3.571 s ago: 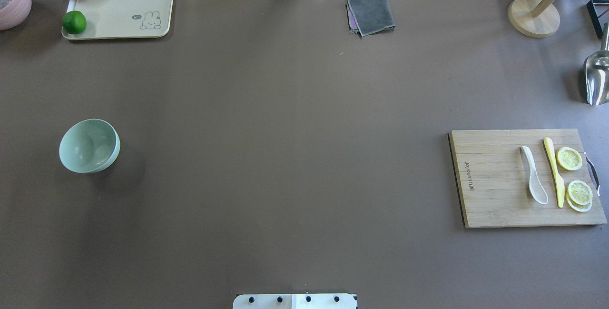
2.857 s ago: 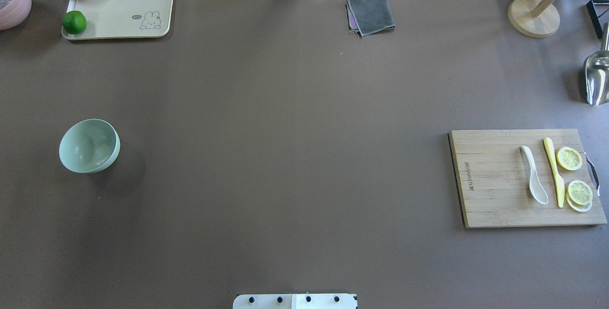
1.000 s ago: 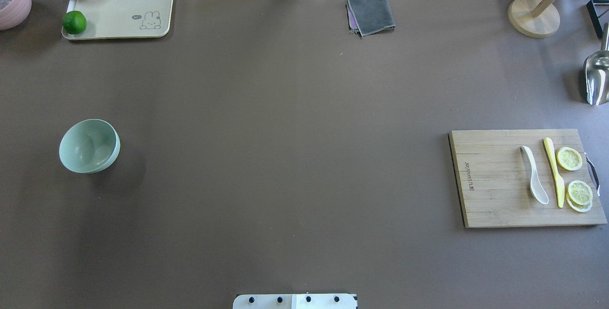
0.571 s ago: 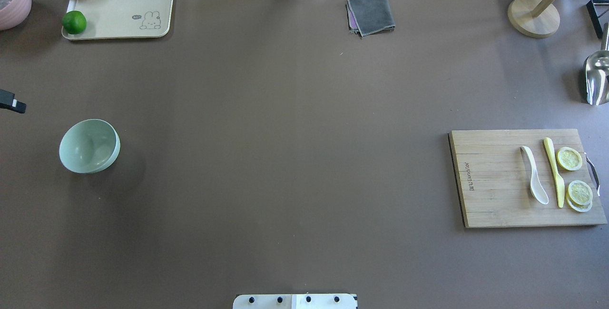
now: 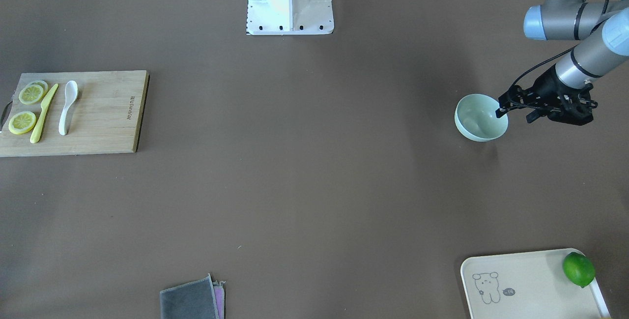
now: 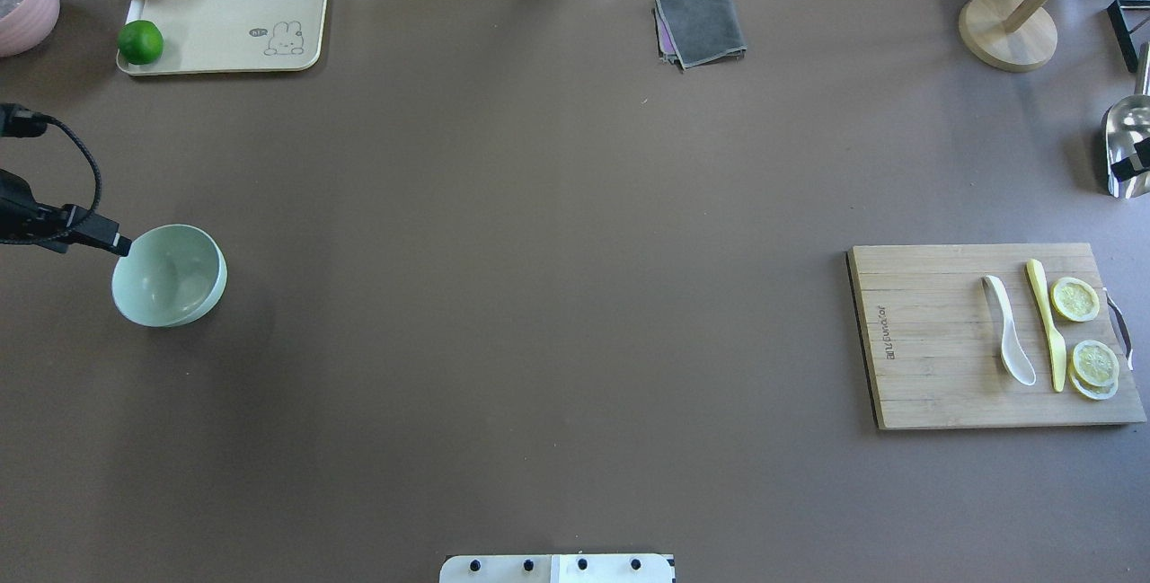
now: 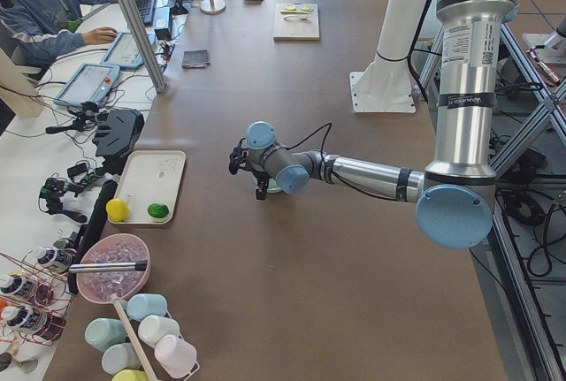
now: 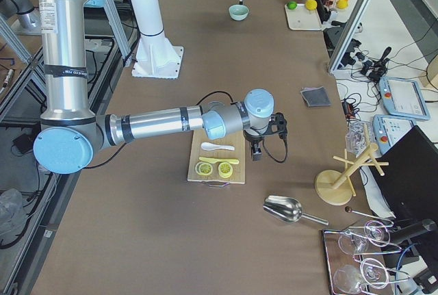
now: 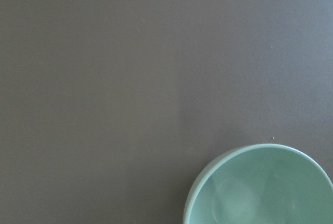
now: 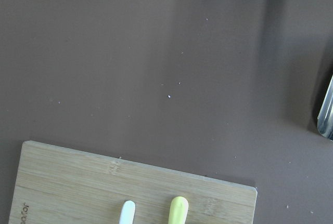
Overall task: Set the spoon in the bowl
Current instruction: 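Grasp the pale green bowl rim with the left gripper while the right approaches the board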
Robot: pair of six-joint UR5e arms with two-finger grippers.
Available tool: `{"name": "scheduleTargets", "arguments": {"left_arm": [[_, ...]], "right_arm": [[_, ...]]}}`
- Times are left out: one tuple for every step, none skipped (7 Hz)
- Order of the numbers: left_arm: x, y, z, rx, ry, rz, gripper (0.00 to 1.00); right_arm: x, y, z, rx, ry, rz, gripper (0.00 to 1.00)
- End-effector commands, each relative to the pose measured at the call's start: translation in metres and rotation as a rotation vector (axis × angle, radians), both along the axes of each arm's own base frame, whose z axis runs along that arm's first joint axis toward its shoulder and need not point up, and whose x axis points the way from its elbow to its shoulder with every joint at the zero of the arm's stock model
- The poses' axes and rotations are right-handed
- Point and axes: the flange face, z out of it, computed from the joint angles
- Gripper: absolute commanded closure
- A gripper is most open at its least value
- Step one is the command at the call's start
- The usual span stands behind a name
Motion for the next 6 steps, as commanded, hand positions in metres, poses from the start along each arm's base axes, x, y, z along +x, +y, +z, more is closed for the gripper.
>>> {"name": "scheduleTargets", "arguments": {"left_arm": [[0.010, 0.001, 0.010, -0.005, -0.023, 0.007, 0.33], [0.010, 0.001, 0.010, -0.005, -0.024, 0.008, 0.43], [0.014, 0.003, 0.011, -0.007, -0.025, 0.016, 0.43], [0.016, 0.003, 0.009, -0.006, -0.023, 0.018, 0.56], [0.017, 0.001, 0.006, -0.005, -0.019, 0.016, 0.92], [0.020, -0.002, 0.002, -0.002, -0.017, 0.015, 1.00]], "right_arm": [[-0.017, 0.002, -0.001, 0.005, 0.003, -0.033, 0.00], [-0.021, 0.001, -0.002, 0.003, 0.002, -0.037, 0.00], [-0.025, 0.001, -0.004, 0.005, 0.003, -0.042, 0.00], [-0.027, 0.000, -0.005, 0.007, 0.002, -0.046, 0.00], [-0.029, -0.002, -0.007, 0.013, 0.001, -0.050, 0.00], [-0.030, -0.002, -0.008, 0.014, -0.001, -0.050, 0.00]]}}
